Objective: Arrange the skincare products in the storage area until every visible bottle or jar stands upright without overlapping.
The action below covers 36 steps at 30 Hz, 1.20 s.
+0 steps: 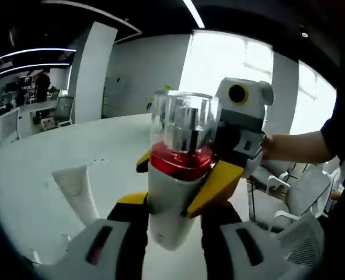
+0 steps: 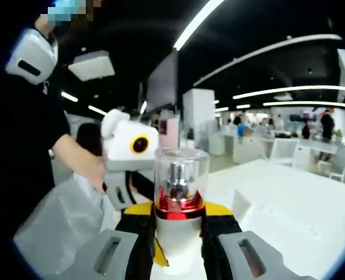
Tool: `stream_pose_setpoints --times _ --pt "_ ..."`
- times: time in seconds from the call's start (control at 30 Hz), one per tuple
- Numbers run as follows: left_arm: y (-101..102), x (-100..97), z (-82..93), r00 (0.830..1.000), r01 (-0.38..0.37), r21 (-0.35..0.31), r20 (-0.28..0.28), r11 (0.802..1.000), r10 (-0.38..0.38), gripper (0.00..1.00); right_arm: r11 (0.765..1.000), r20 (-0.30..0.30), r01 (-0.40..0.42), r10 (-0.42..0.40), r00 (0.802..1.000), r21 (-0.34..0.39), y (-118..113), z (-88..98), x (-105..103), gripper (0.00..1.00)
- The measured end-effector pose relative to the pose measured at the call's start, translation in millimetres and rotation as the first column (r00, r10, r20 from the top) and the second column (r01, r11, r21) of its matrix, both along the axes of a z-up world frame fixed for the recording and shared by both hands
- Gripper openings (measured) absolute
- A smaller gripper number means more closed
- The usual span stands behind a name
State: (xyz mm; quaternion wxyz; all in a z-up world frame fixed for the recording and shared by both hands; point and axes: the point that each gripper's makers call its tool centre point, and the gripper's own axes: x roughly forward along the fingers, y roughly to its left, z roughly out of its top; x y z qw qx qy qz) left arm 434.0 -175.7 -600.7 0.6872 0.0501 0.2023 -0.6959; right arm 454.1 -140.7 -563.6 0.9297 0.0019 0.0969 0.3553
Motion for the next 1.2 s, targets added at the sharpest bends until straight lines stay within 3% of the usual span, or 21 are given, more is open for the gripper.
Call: stream_pose_setpoints --times 0.47,0.9,1.2 --pt "-18.5 40.2 -64.2 0.997 -0.033 0.104 0.073 0.994 0.025 0.3 0.999 0.014 0.004 -0.004 1.0 -0.05 -17.5 -58.7 37.2 0.22" --pt "-37.7 67.1 -93.9 0.99 -0.068 0.118 0.129 0.991 0.053 0.3 0.999 0.042 0.033 -0.032 0.999 -0.029 -42.6 -88.9 64.9 0.23" --pt "-41.7 73.5 -100.4 0.985 -0.083 0.119 0.16 0.989 0.064 0.3 0.999 0.081 0.019 -0.017 0.997 -0.028 -47.8 -94.9 70.8 0.23"
